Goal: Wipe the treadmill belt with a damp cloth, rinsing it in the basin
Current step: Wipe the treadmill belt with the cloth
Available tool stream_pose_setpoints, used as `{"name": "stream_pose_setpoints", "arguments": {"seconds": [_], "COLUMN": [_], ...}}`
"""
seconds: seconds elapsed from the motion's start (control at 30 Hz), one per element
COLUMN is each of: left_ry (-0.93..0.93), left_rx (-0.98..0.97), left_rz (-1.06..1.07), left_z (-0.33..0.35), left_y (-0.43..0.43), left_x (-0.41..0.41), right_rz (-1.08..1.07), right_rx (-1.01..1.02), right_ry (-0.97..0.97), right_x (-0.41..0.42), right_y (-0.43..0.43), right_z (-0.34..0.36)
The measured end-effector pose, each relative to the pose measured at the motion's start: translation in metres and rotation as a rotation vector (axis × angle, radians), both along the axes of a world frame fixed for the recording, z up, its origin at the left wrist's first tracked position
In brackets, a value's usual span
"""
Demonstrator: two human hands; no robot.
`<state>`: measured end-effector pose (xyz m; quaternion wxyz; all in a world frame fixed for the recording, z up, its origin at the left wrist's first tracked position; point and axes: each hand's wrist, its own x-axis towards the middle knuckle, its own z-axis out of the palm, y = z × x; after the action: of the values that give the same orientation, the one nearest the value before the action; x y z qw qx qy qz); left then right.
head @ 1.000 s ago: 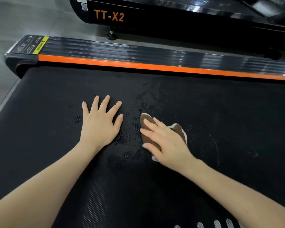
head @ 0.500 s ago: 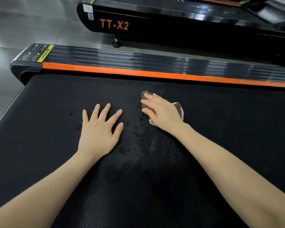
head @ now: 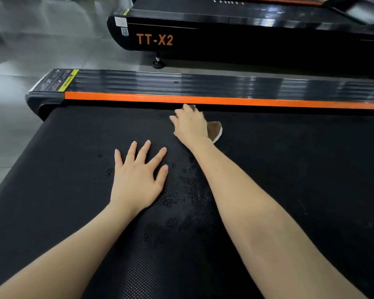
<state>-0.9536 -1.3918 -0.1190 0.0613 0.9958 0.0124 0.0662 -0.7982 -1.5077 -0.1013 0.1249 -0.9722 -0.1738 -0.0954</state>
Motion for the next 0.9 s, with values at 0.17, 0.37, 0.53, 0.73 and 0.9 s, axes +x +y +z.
{"name": "stream_pose_setpoints", "arguments": {"seconds": [0.17,0.37,0.53,0.73,0.9], "left_ry": [0.001,0.01,0.007,0.011,0.012], "left_rx": [-0.012,0.0,-0.004,0.001,-0.005], "left_rz": [-0.008,0.019,0.009,0.007,0.007], "left_z": [-0.001,0.0,-0.001,0.0,-0.001], "left_y": [0.003,-0.002,0.001,0.001,0.0], "left_x": [-0.002,0.0,0.0,-0.002,0.0], "right_rz": [0.113,-0.079,0.215,0.309,0.141], "right_rx": [-0.006,0.051,0.011,-0.099,0.093], "right_ry": [0.04,0.036,-0.008,0.104,0.21], "right_x": [0.0,0.005,-0.057,-0.076,-0.048], "right_y": [-0.062,-0.081,-0.058,-0.093,-0.08], "right_z": [0.011,0.007,0.012,0.012,0.007]}}
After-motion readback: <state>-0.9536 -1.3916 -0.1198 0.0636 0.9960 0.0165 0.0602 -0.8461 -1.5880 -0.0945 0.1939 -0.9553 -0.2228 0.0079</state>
